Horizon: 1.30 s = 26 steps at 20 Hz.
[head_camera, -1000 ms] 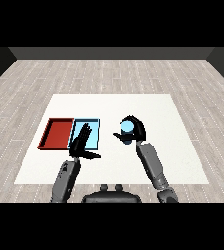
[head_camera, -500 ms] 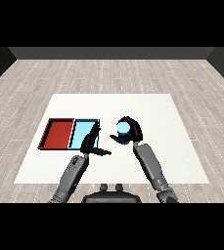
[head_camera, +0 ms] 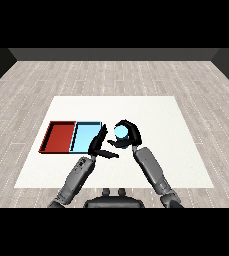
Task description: Pick the blue can and put it in the blue box
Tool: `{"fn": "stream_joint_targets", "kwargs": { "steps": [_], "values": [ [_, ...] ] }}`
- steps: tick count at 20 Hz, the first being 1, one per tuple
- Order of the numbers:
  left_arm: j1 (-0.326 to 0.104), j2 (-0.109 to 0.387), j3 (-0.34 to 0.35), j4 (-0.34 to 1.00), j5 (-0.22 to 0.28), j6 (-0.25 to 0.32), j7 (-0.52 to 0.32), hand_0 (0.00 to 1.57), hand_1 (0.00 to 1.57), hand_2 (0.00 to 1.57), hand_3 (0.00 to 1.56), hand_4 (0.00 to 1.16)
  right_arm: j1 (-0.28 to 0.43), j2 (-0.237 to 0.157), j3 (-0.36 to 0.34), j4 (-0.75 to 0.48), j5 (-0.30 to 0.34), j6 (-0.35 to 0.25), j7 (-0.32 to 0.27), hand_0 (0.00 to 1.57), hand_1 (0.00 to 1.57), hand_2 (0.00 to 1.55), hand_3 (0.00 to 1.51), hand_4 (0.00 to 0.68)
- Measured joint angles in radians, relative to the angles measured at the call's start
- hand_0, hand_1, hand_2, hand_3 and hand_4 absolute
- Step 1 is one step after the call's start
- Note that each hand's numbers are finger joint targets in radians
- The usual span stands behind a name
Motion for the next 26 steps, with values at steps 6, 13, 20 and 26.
{"fn": "stream_joint_targets", "kwargs": {
  "steps": [6,13,20,26],
  "values": [
    [-0.028,0.000,-0.043,0.076,0.042,0.028,-0.049,0.00,0.00,0.00,0.00,0.00,-0.011,-0.002,0.041,-0.009,-0.004,-0.025,0.005,1.43,1.43,1.46,1.42,0.614],
    [-0.063,0.000,-0.068,0.108,0.073,0.042,-0.069,0.00,0.00,0.00,0.00,0.00,-0.030,-0.001,0.085,-0.005,-0.010,-0.053,0.007,1.44,1.44,1.47,1.42,0.615],
    [-0.066,0.003,-0.102,0.118,0.076,0.055,-0.084,0.00,0.00,0.00,0.00,0.00,0.000,0.000,0.134,0.025,-0.046,-0.054,-0.053,1.47,1.47,1.47,1.42,0.585],
    [-0.102,0.001,-0.080,0.130,0.084,0.037,-0.079,0.00,0.00,0.00,0.00,0.00,0.002,0.000,0.165,-0.020,-0.034,-0.073,-0.013,1.46,1.46,1.45,1.40,0.556]
  ]
}}
